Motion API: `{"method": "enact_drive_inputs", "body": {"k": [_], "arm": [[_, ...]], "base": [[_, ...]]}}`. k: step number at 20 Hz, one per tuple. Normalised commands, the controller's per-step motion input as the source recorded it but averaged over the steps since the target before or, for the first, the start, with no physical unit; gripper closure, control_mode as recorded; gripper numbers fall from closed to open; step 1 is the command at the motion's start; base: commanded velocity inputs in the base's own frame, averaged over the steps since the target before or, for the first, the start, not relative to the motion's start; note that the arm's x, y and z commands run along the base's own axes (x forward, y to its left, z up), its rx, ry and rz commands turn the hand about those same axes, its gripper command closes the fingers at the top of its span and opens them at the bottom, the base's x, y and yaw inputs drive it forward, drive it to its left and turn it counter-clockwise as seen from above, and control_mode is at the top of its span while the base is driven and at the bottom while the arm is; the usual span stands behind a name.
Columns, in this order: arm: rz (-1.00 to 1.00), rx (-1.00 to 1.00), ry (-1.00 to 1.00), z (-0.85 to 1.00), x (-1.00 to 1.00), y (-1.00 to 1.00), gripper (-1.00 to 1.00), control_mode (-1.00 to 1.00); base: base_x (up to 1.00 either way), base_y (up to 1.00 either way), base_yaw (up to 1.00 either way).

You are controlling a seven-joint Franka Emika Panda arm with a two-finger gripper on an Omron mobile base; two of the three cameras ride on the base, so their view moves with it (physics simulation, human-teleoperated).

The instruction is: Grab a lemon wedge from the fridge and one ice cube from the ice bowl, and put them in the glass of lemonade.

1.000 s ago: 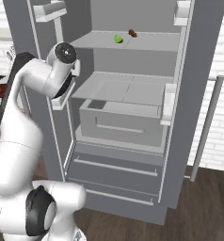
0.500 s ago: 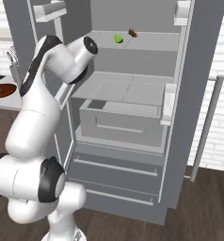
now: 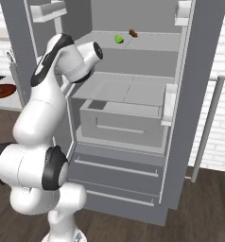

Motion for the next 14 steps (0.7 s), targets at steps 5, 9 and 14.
{"method": "enact_drive_inputs", "body": {"k": [5, 9, 14], "arm": [[0.08, 0.02, 0.00, 0.00, 0.01, 0.67, -1.00, -1.00], [0.04, 0.00, 0.00, 0.00, 0.00, 0.59, -1.00, -1.00], [0.00, 0.00, -0.01, 0.00, -0.03, 0.30, -1.00, -1.00]], "base": [[0.00, 0.00, 0.00], [0.00, 0.00, 0.00], [0.00, 0.00, 0.00]]}}
